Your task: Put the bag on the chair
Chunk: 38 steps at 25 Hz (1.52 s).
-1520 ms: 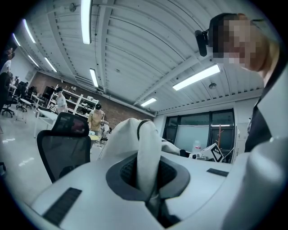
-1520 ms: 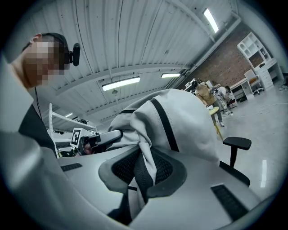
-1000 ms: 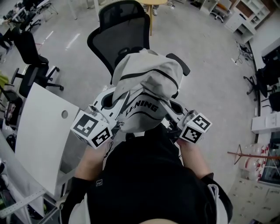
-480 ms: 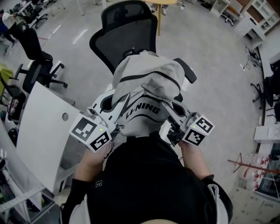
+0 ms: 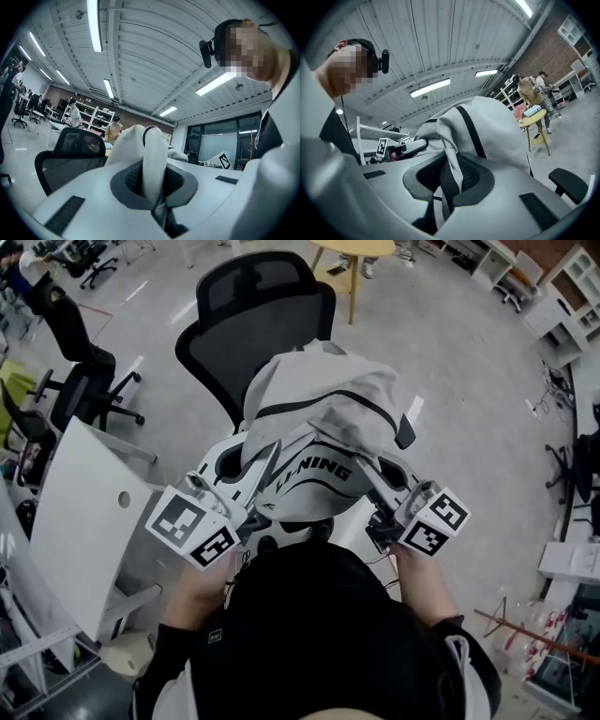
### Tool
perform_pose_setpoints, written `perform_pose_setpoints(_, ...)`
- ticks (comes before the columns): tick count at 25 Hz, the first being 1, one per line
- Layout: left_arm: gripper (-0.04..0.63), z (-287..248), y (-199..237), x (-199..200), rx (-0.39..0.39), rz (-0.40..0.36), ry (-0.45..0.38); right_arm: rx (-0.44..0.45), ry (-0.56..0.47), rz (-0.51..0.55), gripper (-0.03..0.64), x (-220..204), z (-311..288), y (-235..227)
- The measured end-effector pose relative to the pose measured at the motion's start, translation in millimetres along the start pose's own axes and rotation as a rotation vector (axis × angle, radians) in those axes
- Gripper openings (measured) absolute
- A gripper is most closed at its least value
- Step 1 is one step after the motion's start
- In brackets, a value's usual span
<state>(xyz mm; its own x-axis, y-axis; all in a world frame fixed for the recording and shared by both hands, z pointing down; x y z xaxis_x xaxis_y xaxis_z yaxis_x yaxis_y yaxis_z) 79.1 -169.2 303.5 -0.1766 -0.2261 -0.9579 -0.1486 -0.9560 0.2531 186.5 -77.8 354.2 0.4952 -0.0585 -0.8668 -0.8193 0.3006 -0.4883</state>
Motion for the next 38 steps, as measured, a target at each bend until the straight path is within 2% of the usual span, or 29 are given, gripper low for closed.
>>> perform_pose_setpoints(3,0.023,-29,-1,2,0.032,0.011,-0.018,0.025,0.013,0.025,0.058,26,2,-24)
perform_pose_setpoints(8,0.022,-59,-3,8,0.049,-0.027,-0.031,0.065,0.001,0.027,0.058,53,1,-50)
perform_pose_setpoints(15,0.022,-57,5,0,0.022,-0.014,-0.020,0.007,0.012,-0.029,0.058,41,-6,-59)
perform_pose_setpoints(20,0.023,-55,20,-9,0.058,0.005,-0.019,0.030,0.057,-0.045,0.058,31,-19,-67)
perform_pose_setpoints(23,0.023,-68,22,-18,0.115,0.006,-0.006,0.073,0.092,-0.090,0.058,30,-20,-87)
perform_pose_setpoints(25,0.023,-83,23,-22,0.173,-0.008,-0.005,0.136,0.125,-0.124,0.058,35,-22,-106)
perform_pose_setpoints(30,0.023,-113,25,-35,0.410,-0.033,-0.055,0.357,0.267,-0.149,0.058,47,-40,-154)
perform_pose_setpoints(33,0.023,-132,26,-43,0.479,-0.027,-0.074,0.417,0.310,-0.139,0.058,60,-44,-179)
perform_pose_setpoints(38,0.023,-134,39,-50,0.562,0.001,-0.103,0.486,0.348,-0.114,0.058,63,-65,-191)
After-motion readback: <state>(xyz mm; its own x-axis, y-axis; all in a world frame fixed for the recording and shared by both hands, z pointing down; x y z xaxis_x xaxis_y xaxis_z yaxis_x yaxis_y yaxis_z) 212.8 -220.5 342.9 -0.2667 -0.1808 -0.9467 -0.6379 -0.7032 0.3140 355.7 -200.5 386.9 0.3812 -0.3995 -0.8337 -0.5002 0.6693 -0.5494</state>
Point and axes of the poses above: the fingertips, and each gripper's own axes: z backward along the fingers, y to its left, x out of its top, the point moved 1 cm from there along z, backward along the fingers, and after that the axes turned 8 degrees about -y, right-handed, at the moved point
